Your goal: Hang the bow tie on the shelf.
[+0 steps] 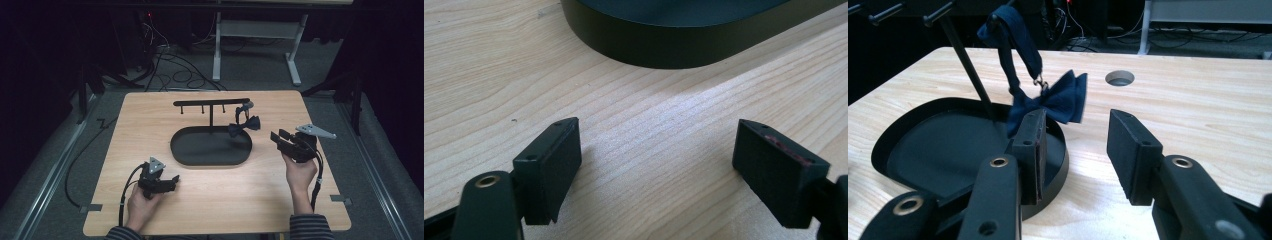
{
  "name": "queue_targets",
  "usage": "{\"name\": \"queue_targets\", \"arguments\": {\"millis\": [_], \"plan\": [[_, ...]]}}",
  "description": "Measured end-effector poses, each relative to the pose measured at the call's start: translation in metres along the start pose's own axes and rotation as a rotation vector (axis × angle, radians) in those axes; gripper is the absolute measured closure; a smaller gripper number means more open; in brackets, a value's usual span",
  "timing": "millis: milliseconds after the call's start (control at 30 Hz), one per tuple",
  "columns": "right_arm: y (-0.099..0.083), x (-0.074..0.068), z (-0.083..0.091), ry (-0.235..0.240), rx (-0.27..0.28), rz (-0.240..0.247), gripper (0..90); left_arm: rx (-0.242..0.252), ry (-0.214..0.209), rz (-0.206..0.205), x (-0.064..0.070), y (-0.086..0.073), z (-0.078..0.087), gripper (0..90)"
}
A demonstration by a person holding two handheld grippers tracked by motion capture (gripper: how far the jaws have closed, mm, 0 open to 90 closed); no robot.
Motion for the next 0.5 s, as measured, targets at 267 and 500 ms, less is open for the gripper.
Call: {"name": "queue_targets", "arguments": {"millis": [267, 500], "plan": [[-0.011, 0.0, 0.006, 0.011, -0.006, -0.004, 61.1, 0.001, 0.0, 0.001, 0.0, 0.0, 0.0, 20.1], [-0.02, 0.0, 0.01, 0.021, -0.01, -0.013, 61.0, 0.0, 0.0, 0.0, 0.0, 0.0, 0.0, 20.1]]}}
Point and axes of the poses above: each handheld gripper's, and its own axes: z roughly backward along the jaws, y roughly out of its top, x roughly to its right, the point moved 5 cm from there along -z, roughly forward along the jaws
